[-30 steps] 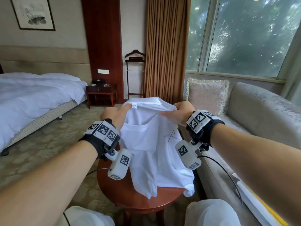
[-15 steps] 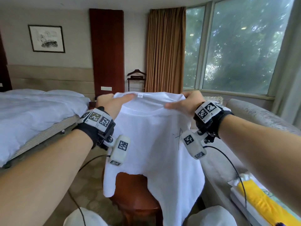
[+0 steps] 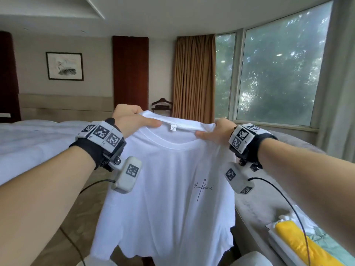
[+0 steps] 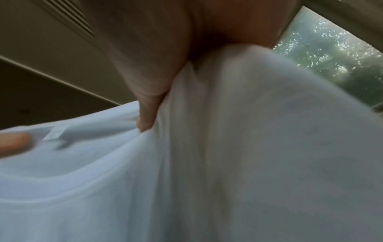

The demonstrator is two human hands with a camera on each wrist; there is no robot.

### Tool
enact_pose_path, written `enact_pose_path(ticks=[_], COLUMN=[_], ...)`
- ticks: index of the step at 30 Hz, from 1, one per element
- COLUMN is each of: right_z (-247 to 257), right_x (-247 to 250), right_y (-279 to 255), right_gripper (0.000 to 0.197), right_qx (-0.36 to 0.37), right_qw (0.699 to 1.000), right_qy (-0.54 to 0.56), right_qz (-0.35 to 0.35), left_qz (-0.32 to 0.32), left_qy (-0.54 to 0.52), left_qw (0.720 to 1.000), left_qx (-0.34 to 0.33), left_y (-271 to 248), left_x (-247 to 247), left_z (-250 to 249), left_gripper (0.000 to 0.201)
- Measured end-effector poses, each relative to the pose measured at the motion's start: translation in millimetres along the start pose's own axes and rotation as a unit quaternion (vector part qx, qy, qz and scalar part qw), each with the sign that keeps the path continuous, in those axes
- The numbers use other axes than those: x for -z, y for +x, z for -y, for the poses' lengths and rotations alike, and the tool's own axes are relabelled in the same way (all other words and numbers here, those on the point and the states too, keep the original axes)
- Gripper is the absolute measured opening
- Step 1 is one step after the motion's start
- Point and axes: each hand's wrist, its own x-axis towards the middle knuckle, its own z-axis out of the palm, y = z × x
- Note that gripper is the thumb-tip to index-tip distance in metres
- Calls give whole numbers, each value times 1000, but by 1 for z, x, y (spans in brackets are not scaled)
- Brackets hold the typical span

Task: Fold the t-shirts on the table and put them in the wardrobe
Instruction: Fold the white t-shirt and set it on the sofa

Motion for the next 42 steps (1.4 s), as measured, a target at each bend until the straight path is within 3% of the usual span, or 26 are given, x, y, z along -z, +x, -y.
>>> enact_pose_path(ticks=[6, 9, 12, 13, 15, 16, 18, 20, 23, 28, 35, 39, 42], right_z=[-2, -5, -12, -16, -24, -29, -40, -50, -59, -76, -113, -127, -135], right_x=[-13, -23, -38, -45, -57, -62, -75, -92, -123, -176, -251, -281, -306], right_y=[-2, -2, 6, 11, 19, 23, 33, 46, 68, 96, 144, 165, 184], right_gripper=[96, 91, 95, 97, 87, 73, 35, 20, 17, 34, 61, 56, 36], right_qx=[-29, -38, -44, -45, -42, -39, -24, -10, -31, -64, -169, -211, -243], right_qw=[997, 994, 991, 989, 983, 978, 972, 970, 970, 976, 978, 969, 961], right_qy=[-58, -64, -52, -43, -15, 2, 24, 8, -9, -23, 7, 14, 23], right_qz=[43, 75, 111, 133, 180, 204, 231, 242, 240, 207, 126, 124, 133], left_qz=[91, 141, 168, 185, 164, 147, 113, 93, 70, 48, 9, 10, 33], left_qy=[101, 172, 223, 256, 278, 267, 260, 266, 275, 301, 275, 283, 291], left_qw=[988, 969, 951, 939, 937, 943, 950, 950, 947, 930, 920, 902, 890], left_qx=[73, 107, 134, 139, 137, 135, 132, 132, 149, 206, 278, 326, 350], left_y=[-3, -4, 3, 4, 10, 13, 18, 28, 38, 51, 77, 93, 107], left_x=[13, 11, 8, 5, 1, 1, -2, -9, -25, -49, -72, -88, -104], left_z=[6, 19, 38, 45, 66, 78, 105, 136, 178, 239, 319, 347, 375], left_gripper=[54, 49, 62, 53, 22, 17, 21, 20, 25, 24, 58, 67, 61])
